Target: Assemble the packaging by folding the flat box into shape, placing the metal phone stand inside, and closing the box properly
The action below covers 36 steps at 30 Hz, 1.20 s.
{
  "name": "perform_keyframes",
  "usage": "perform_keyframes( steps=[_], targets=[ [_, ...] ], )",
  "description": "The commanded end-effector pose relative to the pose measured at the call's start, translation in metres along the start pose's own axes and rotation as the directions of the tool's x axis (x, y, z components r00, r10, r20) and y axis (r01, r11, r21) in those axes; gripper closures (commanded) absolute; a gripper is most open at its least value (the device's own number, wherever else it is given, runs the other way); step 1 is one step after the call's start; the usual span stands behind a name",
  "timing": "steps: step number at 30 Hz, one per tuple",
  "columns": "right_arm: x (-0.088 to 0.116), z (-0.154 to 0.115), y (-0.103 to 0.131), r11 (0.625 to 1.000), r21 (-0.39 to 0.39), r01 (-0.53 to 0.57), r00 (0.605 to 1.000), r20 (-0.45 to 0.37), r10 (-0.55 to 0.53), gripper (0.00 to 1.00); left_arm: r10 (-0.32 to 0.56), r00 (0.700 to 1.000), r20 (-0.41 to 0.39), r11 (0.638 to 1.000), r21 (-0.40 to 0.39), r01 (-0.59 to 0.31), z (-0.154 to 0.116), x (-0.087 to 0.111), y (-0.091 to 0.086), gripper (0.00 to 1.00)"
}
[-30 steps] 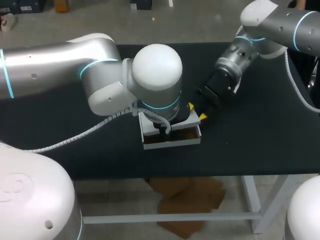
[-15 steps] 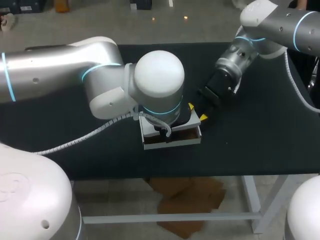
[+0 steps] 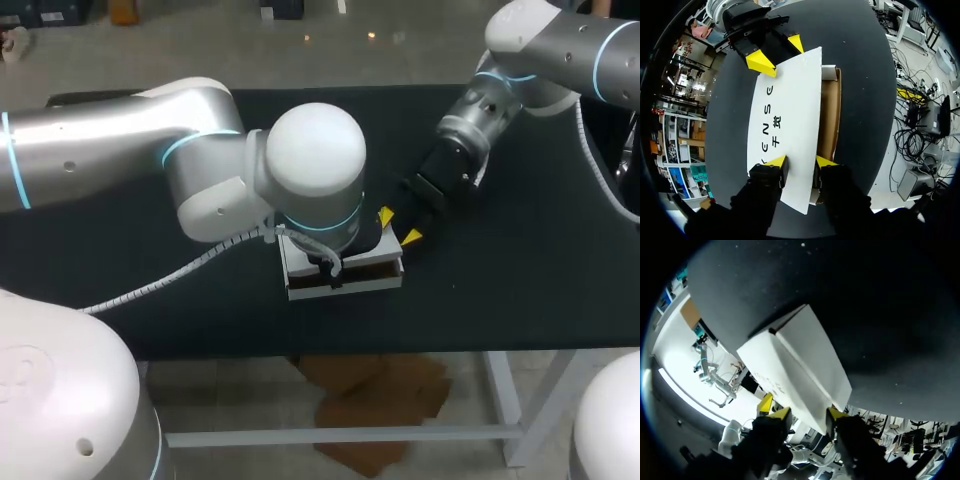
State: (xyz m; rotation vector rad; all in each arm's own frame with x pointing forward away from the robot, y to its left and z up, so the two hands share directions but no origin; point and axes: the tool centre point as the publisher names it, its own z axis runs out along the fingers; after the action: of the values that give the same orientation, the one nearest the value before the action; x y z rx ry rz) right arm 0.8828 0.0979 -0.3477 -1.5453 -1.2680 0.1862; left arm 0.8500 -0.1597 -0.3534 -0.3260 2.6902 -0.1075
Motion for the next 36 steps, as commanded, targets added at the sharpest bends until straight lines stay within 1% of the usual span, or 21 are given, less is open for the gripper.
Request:
perform_keyframes(
  steps=[1,17,22,23,25,26,27,30,36],
  targets=[
    [-0.005,-0.001,-0.005,1.000,-0.014,-0.003,1.000,-0.008,0.003,0.51,0.001,1.000,0.004,1.000,-0.001,-0.001,0.001,0.004,0.000,0.64],
    [-0.009,-0.003,-0.011,1.000,-0.030,0.003,1.000,-0.019,-0.003,0.53,0.008,1.000,-0.007,1.000,-0.006,-0.008,0.004,0.011,0.002,0.64],
    [-0.011,-0.007,-0.017,0.999,-0.050,0.012,0.999,-0.034,-0.014,0.56,0.009,1.000,-0.010,1.000,-0.005,-0.009,0.004,0.012,0.002,0.64],
    [-0.011,-0.009,-0.019,0.998,-0.058,0.018,0.999,-0.041,-0.020,0.60,0.011,1.000,-0.010,1.000,-0.004,-0.011,0.004,0.013,0.002,0.64],
    [-0.011,-0.012,-0.024,0.997,-0.074,0.032,0.998,-0.054,-0.036,0.80,0.013,1.000,-0.011,1.000,-0.003,-0.013,0.004,0.013,0.002,0.64],
    [-0.011,-0.013,-0.027,0.995,-0.086,0.041,0.997,-0.060,-0.046,0.92,0.014,1.000,-0.010,1.000,-0.002,-0.014,0.004,0.013,0.002,0.64],
    [-0.011,-0.014,-0.030,0.994,-0.098,0.050,0.996,-0.064,-0.056,1.00,0.015,1.000,-0.010,1.000,-0.002,-0.015,0.004,0.014,0.002,0.64],
    [-0.008,-0.012,-0.039,0.989,-0.122,0.088,0.994,-0.059,-0.096,1.00,0.016,1.000,-0.010,1.000,-0.003,-0.016,0.004,0.014,0.002,0.64],
    [0.000,0.004,-0.045,0.978,-0.153,0.142,0.989,-0.006,-0.145,1.00,0.015,1.000,-0.012,1.000,-0.003,-0.015,0.004,0.015,0.002,0.64]
  ],
)
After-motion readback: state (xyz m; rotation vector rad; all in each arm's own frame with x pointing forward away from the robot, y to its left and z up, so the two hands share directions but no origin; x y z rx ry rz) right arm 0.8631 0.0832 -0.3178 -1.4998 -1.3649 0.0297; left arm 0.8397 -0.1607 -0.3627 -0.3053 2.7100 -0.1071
